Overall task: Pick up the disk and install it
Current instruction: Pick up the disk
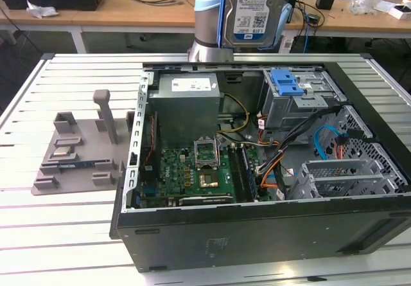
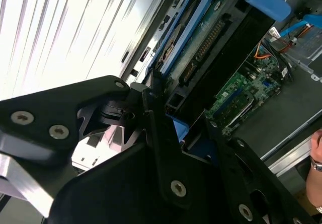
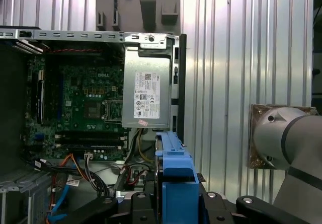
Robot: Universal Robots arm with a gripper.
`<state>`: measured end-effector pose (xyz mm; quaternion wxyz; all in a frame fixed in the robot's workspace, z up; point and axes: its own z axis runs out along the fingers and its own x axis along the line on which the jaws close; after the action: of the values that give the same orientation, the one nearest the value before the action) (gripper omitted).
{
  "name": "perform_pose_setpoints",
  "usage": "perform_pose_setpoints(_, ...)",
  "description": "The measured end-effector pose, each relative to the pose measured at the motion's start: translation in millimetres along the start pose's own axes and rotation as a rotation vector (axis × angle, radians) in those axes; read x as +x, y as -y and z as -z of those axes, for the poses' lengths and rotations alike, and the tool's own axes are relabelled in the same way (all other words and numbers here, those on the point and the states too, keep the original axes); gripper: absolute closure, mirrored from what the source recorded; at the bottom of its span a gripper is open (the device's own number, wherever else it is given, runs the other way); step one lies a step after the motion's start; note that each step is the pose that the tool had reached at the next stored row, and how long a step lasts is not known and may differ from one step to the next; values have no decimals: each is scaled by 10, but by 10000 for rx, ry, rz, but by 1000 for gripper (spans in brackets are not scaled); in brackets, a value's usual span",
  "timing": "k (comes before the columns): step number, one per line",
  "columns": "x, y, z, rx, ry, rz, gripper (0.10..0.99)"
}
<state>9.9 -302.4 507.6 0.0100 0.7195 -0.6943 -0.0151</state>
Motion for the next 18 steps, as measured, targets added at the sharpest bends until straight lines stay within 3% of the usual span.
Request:
perform_pose_setpoints(5,142,-5,-1,0,0,0,718)
perform_pose_setpoints(12,413,-15,-2,-1,0,1,718)
perform_pose_setpoints(18,566,-20,-3,0,0,0,718)
